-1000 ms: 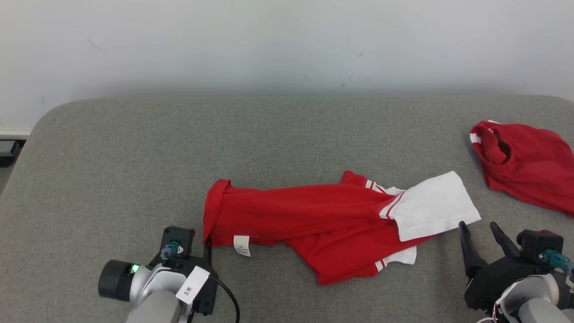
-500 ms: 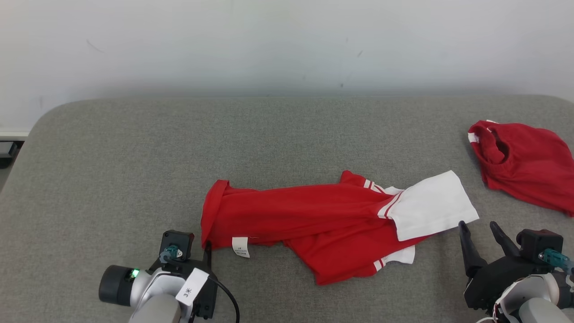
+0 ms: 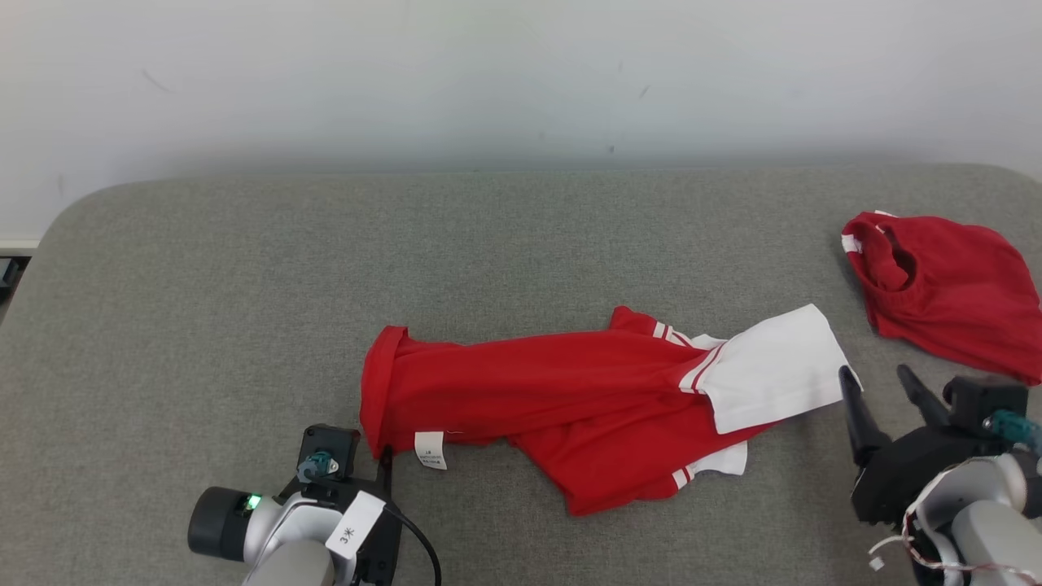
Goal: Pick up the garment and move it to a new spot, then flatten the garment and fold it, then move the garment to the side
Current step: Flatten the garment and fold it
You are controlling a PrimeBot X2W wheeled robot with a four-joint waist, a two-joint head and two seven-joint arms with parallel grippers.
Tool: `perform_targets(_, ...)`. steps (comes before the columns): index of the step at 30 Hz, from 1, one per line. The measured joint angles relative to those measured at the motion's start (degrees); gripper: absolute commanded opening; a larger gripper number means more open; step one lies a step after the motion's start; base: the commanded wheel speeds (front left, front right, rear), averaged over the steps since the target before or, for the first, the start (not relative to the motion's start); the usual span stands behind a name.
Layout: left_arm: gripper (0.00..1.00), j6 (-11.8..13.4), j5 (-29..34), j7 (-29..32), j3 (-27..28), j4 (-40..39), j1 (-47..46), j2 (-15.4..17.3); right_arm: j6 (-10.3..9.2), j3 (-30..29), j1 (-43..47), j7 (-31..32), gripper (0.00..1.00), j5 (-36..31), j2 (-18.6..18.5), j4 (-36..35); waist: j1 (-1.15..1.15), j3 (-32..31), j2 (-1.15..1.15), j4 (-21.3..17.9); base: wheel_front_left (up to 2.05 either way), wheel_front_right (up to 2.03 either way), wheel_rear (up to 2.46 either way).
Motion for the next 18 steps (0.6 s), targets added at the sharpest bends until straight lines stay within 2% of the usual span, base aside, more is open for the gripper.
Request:
perform_targets(4,1.00,-0.07,-0.03,-0.11,-0.27,0.20,-0.48,-0.24,-0.04,0.03,-1.60,1.63,1.00,-0.29,-1.55,2.34,0.00,0.31,0.00,0.17,0.00,0.00,0.00)
perform_targets(18,1.00,-0.54,-0.83,-1.19,-0.69,0.46,-1.23,-0.47,1.04,2.88,-8.22,8.08,1.00,-1.09,-0.80,13.14,0.00,1.59,0.00,1.28,0.00,0.00,0.00)
